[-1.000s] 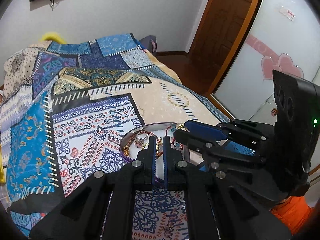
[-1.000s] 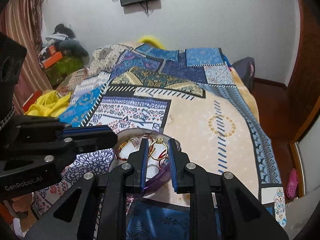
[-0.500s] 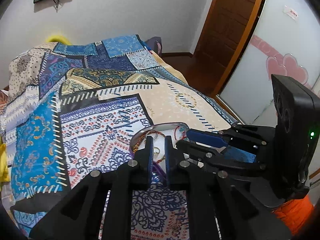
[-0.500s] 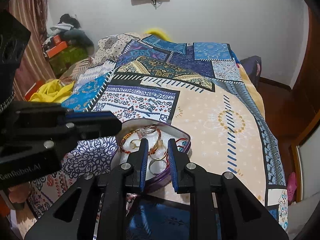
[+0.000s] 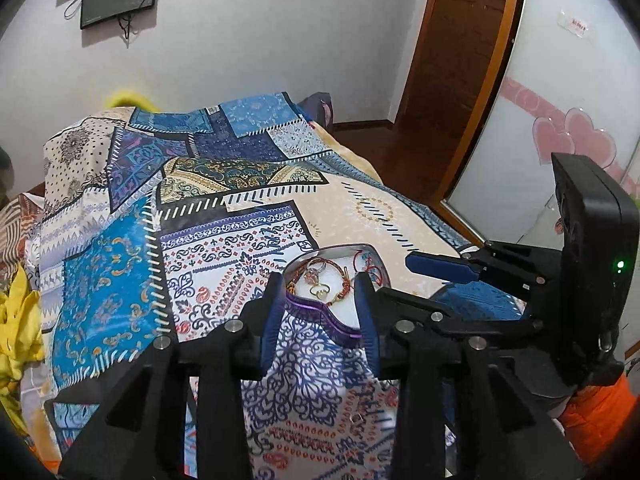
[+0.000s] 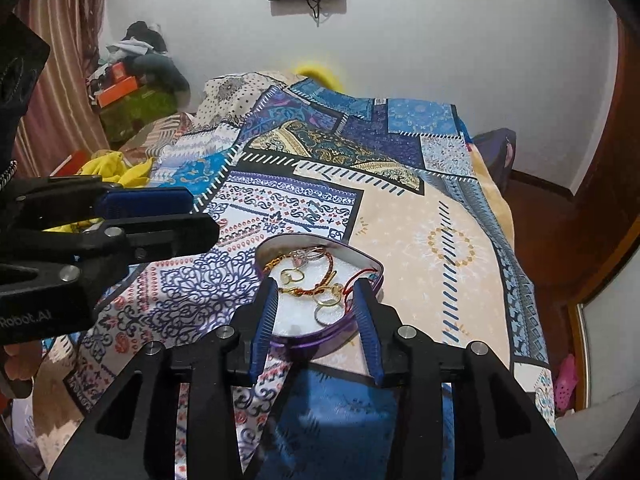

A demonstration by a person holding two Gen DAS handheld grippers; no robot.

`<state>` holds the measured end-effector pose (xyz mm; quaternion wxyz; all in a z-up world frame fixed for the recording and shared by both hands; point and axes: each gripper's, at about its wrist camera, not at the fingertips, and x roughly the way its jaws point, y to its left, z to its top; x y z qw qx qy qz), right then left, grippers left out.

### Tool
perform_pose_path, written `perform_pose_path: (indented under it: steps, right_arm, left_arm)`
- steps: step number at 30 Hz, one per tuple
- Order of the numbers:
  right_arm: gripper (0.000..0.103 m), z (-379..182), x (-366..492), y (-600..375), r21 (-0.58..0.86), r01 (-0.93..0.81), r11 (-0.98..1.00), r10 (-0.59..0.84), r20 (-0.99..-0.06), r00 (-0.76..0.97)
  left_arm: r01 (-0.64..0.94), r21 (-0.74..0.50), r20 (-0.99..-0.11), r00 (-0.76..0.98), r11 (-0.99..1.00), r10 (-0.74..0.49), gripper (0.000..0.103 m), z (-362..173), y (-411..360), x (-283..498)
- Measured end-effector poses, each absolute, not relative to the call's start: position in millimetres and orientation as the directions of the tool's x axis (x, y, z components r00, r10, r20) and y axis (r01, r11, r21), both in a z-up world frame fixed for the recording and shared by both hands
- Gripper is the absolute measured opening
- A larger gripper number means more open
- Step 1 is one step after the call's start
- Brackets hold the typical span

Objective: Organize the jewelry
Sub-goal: 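Move both tools back to the remaining silver rings on the quilt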

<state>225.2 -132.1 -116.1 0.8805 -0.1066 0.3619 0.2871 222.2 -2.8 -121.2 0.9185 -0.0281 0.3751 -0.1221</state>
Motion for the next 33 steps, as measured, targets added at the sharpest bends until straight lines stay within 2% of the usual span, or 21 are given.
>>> perform_pose_path:
  steps: [4, 17, 27, 29, 33]
  right_arm:
    - [0.045, -109.8, 211.1, -134.2, 0.024, -0.577, 0.816, 0.435, -0.684, 0.586]
    - [0.045, -107.7, 164.5, -144.9, 0.044, -0.560, 0.827, 0.441, -0.669, 0.599]
    - [0.045, -136.1, 132.0, -142.2, 0.075, -0.583, 0.809, 0.449, -0.718, 0.532]
    - [0.044, -143.0, 124.7, -139.3, 0.068, -0.589, 0.805, 0.445, -0.726, 0.524]
    - [0.033, -155.7, 116.2, -133.3, 0.095, -0.610, 0.787, 0.463, -0.744, 0.481]
  left_arm:
    - [0.199, -0.131, -0.673, 0.702, 0.971, -0.234, 0.039, -113.2, 1.1, 206.3]
    - [0.179, -0.117, -0.686, 0.697, 0.977, -0.210, 0.044, -116.0, 15.4, 156.3]
    - [0.168, -0.100, -0.727, 0.660, 0.981, -0.187, 0.044, -138.8, 16.0, 124.0]
    - [0.167, -0.095, -0.737, 0.651, 0.981, -0.182, 0.044, -143.6, 15.5, 120.6]
    - [0.168, -0.099, -0.752, 0.633, 0.981, -0.184, 0.044, -152.2, 14.1, 114.0]
